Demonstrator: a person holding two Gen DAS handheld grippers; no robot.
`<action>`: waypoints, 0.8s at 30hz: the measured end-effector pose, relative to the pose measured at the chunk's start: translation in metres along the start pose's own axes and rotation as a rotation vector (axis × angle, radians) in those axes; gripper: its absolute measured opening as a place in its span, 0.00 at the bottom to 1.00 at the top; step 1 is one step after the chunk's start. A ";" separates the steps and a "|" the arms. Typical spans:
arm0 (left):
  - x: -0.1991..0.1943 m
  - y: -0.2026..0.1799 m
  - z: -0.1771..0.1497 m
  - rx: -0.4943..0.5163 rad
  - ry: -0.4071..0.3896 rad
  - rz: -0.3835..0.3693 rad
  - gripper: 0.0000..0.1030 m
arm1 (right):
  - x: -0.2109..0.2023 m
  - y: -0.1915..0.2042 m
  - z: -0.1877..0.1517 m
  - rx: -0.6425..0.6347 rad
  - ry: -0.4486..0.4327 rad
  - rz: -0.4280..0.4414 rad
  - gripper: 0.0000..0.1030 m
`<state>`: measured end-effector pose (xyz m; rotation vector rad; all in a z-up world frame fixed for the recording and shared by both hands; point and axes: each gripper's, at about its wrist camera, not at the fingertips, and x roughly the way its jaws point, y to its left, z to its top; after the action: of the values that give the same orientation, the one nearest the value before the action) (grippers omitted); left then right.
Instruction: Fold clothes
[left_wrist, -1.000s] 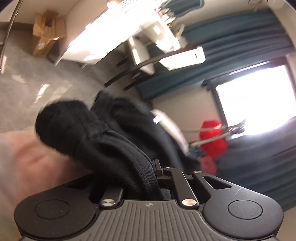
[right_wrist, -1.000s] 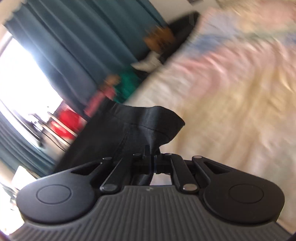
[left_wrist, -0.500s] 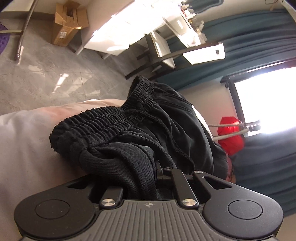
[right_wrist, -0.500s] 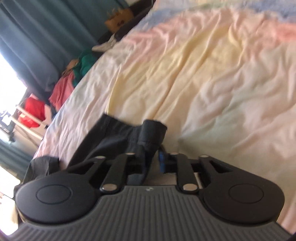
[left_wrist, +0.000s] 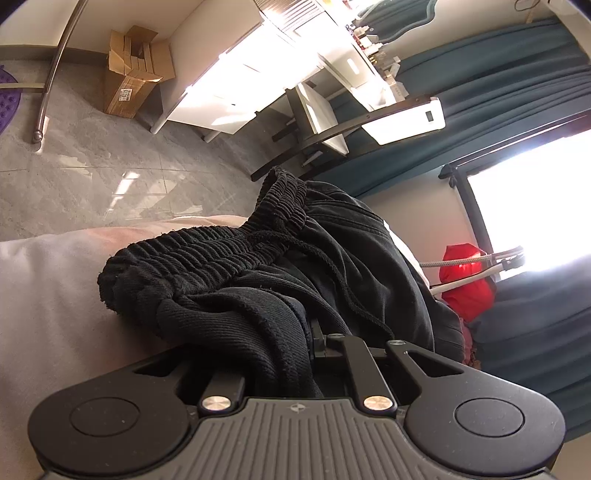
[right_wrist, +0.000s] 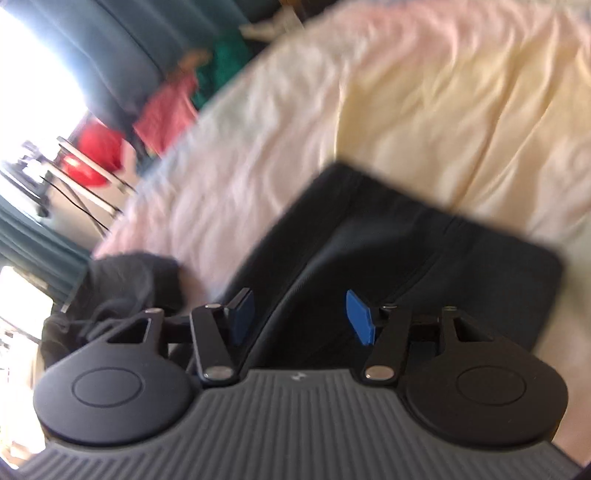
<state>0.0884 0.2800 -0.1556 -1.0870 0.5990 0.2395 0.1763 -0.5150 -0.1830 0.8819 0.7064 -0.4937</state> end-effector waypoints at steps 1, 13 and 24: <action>0.000 0.000 0.000 0.006 -0.001 0.000 0.10 | 0.011 0.004 0.001 0.016 0.023 -0.017 0.57; -0.004 -0.022 0.014 0.045 0.003 -0.063 0.08 | -0.013 0.076 0.041 -0.019 -0.094 0.036 0.05; -0.035 -0.021 0.005 0.076 0.043 -0.180 0.07 | -0.140 -0.015 0.006 -0.003 -0.321 0.279 0.05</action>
<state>0.0713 0.2788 -0.1183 -1.0679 0.5407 0.0372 0.0743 -0.5137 -0.0852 0.8571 0.2850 -0.3723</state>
